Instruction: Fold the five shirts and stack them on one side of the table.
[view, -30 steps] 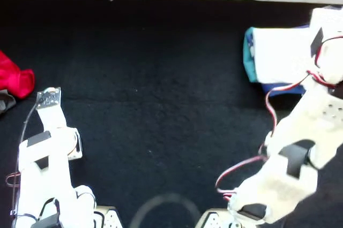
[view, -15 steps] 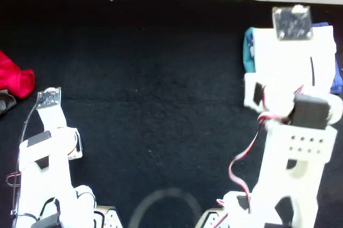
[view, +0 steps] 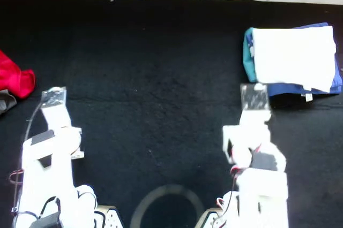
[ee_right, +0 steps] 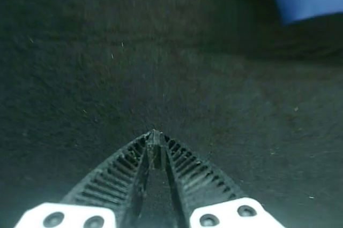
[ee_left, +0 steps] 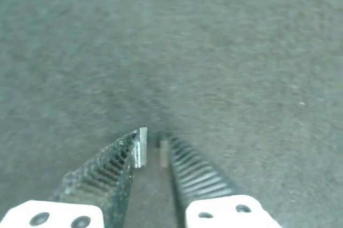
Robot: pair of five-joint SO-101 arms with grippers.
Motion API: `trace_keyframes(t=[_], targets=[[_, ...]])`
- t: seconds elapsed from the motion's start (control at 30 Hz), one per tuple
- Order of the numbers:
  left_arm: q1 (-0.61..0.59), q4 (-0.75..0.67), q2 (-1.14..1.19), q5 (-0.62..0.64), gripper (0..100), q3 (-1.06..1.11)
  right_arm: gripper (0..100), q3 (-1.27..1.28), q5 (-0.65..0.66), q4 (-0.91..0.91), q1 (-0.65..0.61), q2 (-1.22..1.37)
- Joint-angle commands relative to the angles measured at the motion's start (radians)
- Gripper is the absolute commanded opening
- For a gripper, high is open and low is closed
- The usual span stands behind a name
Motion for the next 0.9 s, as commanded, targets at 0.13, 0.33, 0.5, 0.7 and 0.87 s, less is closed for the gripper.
trace_keyframes(t=[0.13, 0.33, 0.5, 0.7, 0.87], targets=[[-0.007, -0.014, -0.013, -0.003, 1, 0.004, 0.9, 0.277, -0.003, -0.091, -0.007, -0.203], [-0.007, -0.014, -0.013, -0.003, 1, 0.004, 0.9, 0.351, -0.002, -0.085, -0.007, -0.369], [-0.038, -0.009, -0.015, -0.006, 1, -0.008, 1.2, 0.39, -0.002, -0.077, -0.007, -0.45], [-0.305, 0.172, -0.012, -0.035, 1, -0.194, 1.2, 0.39, 0.0, -0.045, -0.008, -0.472], [-0.516, 0.322, -0.004, -0.155, 1, -0.479, 1.2, 0.39, 0.0, -0.045, -0.008, -0.472]])
